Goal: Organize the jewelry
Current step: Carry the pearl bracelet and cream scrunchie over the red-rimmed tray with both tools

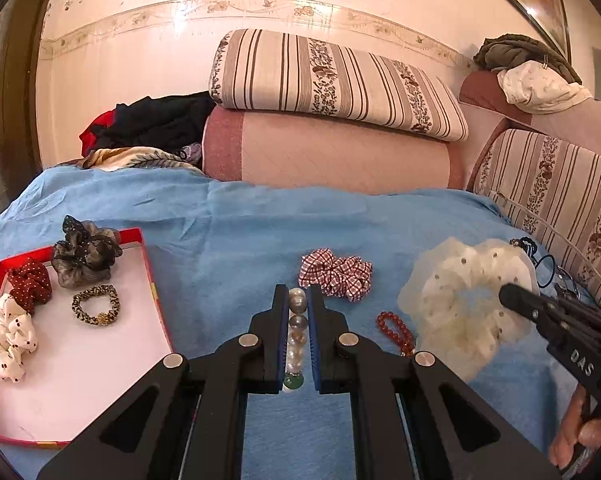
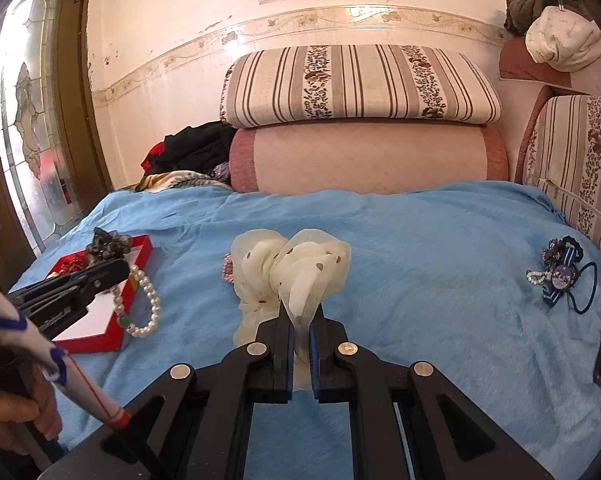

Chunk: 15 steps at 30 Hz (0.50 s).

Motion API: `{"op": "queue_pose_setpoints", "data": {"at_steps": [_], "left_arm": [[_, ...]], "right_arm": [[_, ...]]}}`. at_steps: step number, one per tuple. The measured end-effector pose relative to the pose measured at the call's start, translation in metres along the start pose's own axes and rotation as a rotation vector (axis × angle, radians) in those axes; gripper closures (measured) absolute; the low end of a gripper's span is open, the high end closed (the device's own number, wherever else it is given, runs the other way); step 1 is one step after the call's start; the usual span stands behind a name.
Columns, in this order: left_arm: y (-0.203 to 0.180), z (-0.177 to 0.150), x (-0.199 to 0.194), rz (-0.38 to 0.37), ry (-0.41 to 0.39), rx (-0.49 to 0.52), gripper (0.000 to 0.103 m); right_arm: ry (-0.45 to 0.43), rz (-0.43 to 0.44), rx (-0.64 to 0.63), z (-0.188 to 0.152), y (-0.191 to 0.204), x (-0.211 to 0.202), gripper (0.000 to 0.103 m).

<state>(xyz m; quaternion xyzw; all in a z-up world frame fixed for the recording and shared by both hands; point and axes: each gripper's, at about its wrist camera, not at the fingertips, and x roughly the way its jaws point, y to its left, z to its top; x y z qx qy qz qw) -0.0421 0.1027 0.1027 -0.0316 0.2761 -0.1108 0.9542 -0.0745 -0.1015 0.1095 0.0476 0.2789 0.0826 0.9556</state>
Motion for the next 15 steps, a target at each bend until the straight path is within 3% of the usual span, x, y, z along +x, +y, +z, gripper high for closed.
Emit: {"op": "queue_pose_setpoints", "data": {"at_steps": [15], "left_arm": [[0.027,0.013,-0.028,-0.012,-0.055,-0.066,0.094]], "right_arm": [[0.033,-0.031,-0.043,-0.001,0.046,-0.019,0.096]]}}
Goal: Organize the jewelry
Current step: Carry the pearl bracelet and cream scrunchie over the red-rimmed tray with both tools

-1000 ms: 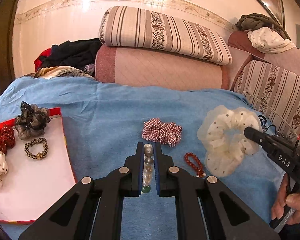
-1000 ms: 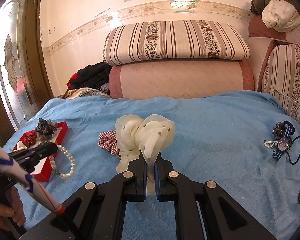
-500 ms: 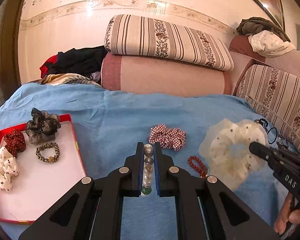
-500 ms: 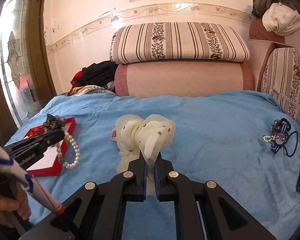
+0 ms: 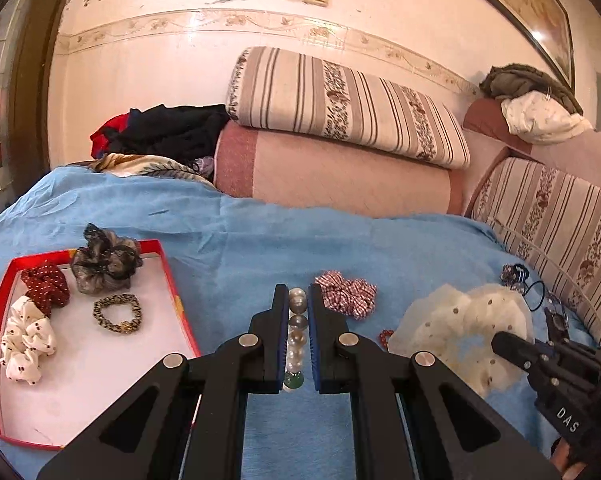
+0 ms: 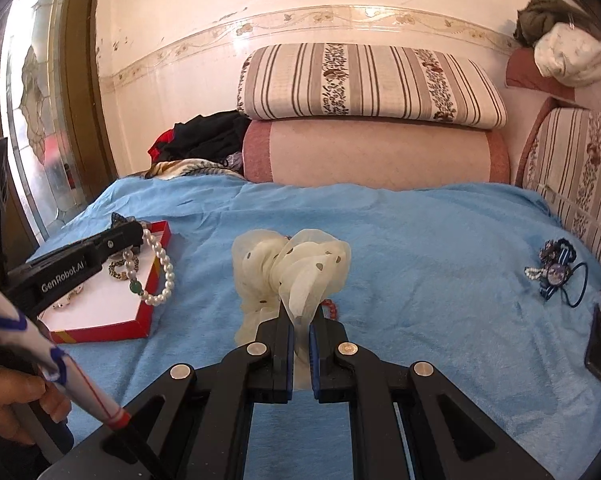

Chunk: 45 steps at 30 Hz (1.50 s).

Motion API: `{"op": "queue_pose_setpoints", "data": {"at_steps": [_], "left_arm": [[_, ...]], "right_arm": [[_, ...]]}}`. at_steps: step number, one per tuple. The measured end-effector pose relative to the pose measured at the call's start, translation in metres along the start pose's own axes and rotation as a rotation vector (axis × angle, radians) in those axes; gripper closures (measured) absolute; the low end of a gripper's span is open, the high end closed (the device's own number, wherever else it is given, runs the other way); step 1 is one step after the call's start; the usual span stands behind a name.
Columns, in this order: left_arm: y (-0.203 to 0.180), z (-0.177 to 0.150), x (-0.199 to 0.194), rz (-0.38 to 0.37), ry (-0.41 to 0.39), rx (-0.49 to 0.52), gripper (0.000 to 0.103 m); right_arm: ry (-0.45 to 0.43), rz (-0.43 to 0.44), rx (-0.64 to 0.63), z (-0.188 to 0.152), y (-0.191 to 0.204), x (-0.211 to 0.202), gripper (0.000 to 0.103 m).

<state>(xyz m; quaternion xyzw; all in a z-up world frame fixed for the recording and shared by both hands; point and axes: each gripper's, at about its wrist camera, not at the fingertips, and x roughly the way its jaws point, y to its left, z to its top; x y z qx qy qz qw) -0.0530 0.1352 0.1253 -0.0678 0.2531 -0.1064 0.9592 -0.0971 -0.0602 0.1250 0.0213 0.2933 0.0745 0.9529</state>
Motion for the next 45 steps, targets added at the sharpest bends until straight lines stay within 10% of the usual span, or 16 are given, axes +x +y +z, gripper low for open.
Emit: {"op": "queue_pose_setpoints", "data": {"at_steps": [45], "left_arm": [[0.135,0.001,-0.061,0.211,-0.044,-0.193,0.094]], "right_arm": [[0.027,0.16,-0.217,0.027,0.142,0.021,0.096]]}}
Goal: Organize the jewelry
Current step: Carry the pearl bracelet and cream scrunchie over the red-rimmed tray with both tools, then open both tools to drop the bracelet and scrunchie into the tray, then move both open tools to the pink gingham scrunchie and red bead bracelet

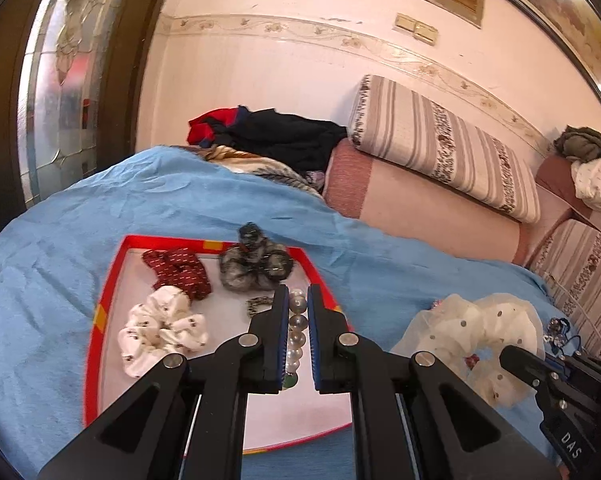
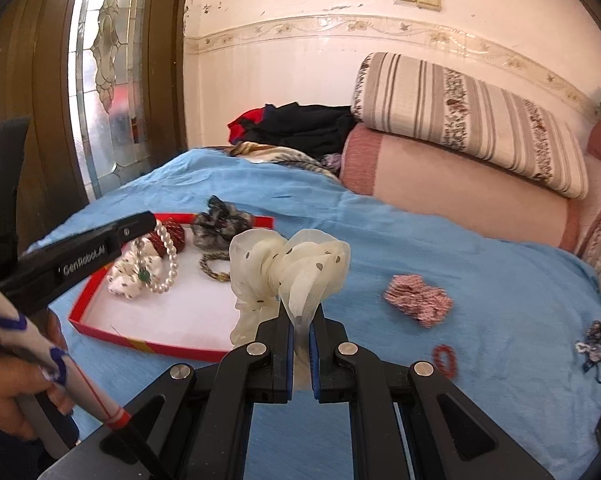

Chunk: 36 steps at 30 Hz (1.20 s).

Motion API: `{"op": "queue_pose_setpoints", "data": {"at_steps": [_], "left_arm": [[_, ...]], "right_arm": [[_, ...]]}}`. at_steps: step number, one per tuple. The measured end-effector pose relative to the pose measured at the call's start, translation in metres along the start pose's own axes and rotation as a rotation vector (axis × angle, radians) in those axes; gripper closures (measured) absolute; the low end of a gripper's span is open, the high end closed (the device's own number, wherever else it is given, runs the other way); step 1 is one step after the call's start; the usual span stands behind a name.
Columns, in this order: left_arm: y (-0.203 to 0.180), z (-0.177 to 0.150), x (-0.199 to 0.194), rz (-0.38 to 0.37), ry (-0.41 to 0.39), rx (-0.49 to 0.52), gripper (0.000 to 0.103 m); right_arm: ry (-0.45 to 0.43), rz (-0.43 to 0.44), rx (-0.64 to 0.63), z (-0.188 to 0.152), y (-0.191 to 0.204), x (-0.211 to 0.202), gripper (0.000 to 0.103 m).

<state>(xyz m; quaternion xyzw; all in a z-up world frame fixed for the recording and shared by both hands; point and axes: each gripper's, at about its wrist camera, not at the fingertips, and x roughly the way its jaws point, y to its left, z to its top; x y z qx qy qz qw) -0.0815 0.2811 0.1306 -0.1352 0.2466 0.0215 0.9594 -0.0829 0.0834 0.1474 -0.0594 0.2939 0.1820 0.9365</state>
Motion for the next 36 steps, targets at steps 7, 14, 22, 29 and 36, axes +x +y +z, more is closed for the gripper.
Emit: {"op": "queue_pose_setpoints", "data": {"at_steps": [7,14,22,29,36], "left_arm": [[0.032,0.004,0.001,0.059,0.013,-0.041,0.094],[0.054,0.006,0.006,0.101,0.038,-0.088,0.094],[0.055,0.005,0.016,0.102,0.077,-0.093,0.094],[0.044,0.001,0.028,0.091,0.118,-0.068,0.094],[0.039,0.003,0.029,0.082,0.103,-0.083,0.074]], "right_arm": [[0.032,0.093,0.054,0.017,0.013,0.027,0.096],[0.076,0.155,0.111,0.029,0.022,0.06,0.096],[0.199,0.176,0.153,0.014,0.029,0.111,0.096],[0.32,0.189,0.108,-0.007,0.046,0.141,0.092],[0.274,0.218,0.109,-0.001,0.027,0.116,0.063]]}}
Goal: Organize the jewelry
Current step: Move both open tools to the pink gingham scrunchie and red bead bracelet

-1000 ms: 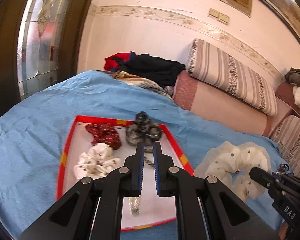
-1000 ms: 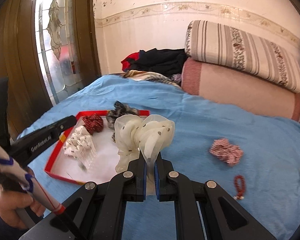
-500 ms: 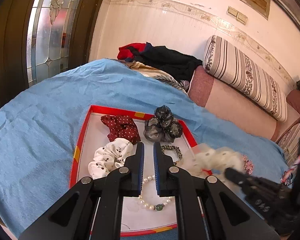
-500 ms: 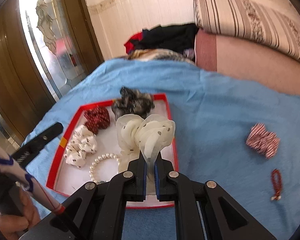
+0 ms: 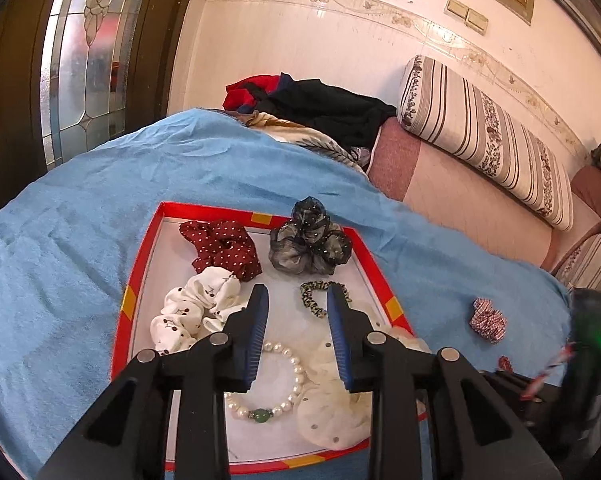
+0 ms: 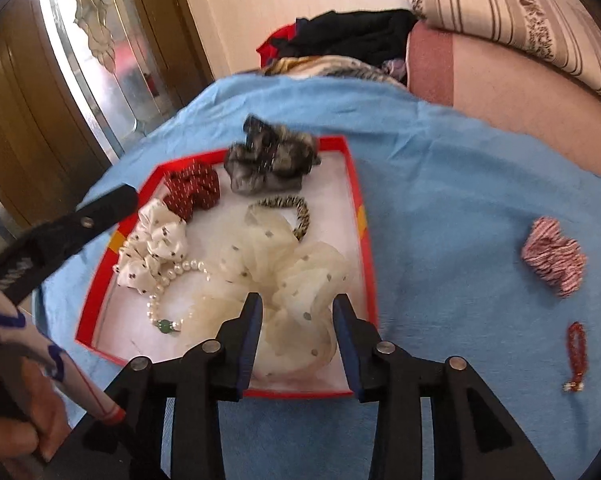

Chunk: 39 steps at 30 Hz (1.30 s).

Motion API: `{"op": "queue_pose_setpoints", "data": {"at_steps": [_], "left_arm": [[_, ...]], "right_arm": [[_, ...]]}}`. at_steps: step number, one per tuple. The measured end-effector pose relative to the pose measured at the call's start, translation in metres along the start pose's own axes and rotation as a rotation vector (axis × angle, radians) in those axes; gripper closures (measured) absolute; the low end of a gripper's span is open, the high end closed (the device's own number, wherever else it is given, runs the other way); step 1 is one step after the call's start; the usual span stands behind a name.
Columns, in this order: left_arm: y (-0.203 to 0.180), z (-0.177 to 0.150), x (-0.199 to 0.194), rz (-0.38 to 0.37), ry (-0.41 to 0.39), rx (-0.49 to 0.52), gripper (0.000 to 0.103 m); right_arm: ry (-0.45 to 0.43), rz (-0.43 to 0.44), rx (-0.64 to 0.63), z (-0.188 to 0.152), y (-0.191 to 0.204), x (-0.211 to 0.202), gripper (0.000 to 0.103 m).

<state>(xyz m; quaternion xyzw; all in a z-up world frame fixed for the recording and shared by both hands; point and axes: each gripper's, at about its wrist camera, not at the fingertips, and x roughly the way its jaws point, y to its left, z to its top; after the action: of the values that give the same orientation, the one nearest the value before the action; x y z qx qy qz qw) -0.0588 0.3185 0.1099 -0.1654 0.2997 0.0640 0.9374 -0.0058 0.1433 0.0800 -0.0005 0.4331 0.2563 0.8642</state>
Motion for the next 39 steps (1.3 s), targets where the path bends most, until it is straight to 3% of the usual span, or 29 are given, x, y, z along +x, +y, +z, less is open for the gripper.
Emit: {"op": "queue_pose_setpoints", "data": {"at_steps": [6,14,16,19,23,25,28,29,31,36,39], "left_arm": [[-0.015,-0.002,0.003,-0.028,0.008,0.016,0.074],[-0.059,-0.018,0.015,-0.088,0.04,0.124,0.069],[-0.074,-0.023,0.019,-0.103,0.052,0.159,0.069],[-0.093,-0.031,0.025,-0.133,0.068,0.198,0.069],[-0.116,-0.042,0.03,-0.167,0.093,0.246,0.068],[-0.129,-0.049,0.033,-0.177,0.105,0.279,0.067],[-0.146,-0.057,0.04,-0.216,0.139,0.308,0.059],[-0.152,-0.059,0.043,-0.233,0.151,0.312,0.054],[-0.164,-0.064,0.05,-0.264,0.184,0.321,0.052],[-0.192,-0.065,0.073,-0.338,0.286,0.266,0.05],[-0.214,-0.057,0.094,-0.384,0.347,0.222,0.036]], "right_arm": [[-0.052,-0.016,0.037,-0.009,-0.04,-0.04,0.063],[-0.061,-0.171,0.21,-0.039,-0.171,-0.093,0.063],[-0.019,-0.162,0.258,-0.045,-0.198,-0.093,0.074],[0.013,-0.143,0.315,-0.051,-0.224,-0.087,0.076],[0.054,-0.081,0.357,-0.055,-0.234,-0.068,0.076],[0.106,-0.138,0.348,-0.056,-0.233,-0.054,0.076],[0.122,-0.123,0.335,-0.062,-0.232,-0.039,0.076],[0.111,-0.136,0.301,-0.062,-0.228,-0.038,0.076],[0.094,-0.173,0.183,-0.059,-0.215,-0.037,0.095],[-0.039,-0.167,0.194,-0.044,-0.22,-0.075,0.095],[-0.111,-0.178,0.204,-0.037,-0.225,-0.097,0.095]]}}
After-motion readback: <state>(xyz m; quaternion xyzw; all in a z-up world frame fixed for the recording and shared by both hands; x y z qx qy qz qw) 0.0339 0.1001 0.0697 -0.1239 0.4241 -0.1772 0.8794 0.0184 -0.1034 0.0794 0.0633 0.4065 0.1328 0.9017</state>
